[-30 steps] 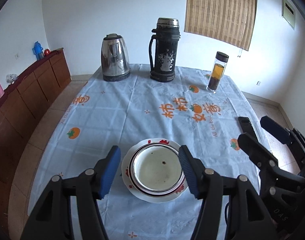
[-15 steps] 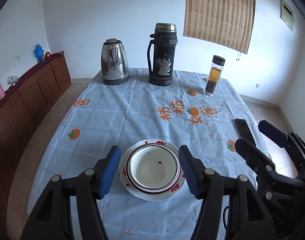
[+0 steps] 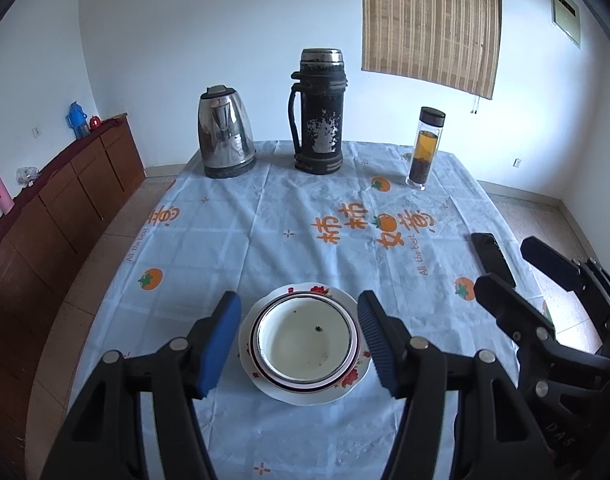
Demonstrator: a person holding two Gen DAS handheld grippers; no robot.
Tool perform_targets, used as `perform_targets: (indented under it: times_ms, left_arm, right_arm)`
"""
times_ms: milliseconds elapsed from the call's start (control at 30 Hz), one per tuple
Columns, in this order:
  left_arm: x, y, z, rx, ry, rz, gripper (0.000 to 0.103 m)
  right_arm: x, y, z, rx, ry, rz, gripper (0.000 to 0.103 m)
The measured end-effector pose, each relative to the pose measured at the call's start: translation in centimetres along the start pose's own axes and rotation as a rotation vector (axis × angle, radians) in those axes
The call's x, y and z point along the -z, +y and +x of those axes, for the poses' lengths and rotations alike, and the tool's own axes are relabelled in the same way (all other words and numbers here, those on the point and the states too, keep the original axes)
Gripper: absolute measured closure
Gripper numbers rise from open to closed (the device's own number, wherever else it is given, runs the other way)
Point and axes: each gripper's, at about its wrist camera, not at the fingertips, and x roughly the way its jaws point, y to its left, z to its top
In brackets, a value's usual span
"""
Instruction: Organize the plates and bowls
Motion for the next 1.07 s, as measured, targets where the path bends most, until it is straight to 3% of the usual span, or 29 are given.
perform_targets:
  times_ms: [600,800,1067]
  left_arm:
    - [-0.5,0.4,-0.6,0.018,-0.021,-0.014,0.037]
    - [0.1,0.5,-0.4,-0.007,-0.020,-0.016,0.020]
    - [0.3,0.5,-0.4,-0.011,-0.020,-0.020,0.020]
  right_arm:
    - [-0.9,-0.4,-1.2,0.014,-0.043,0.012,0.038]
    - [-1.0,-0.1,-1.3,0.012,-0.044,0.007,0.038]
    - [-0.9,0.0,-1.1,0.002,-0.037,-0.003,0.038]
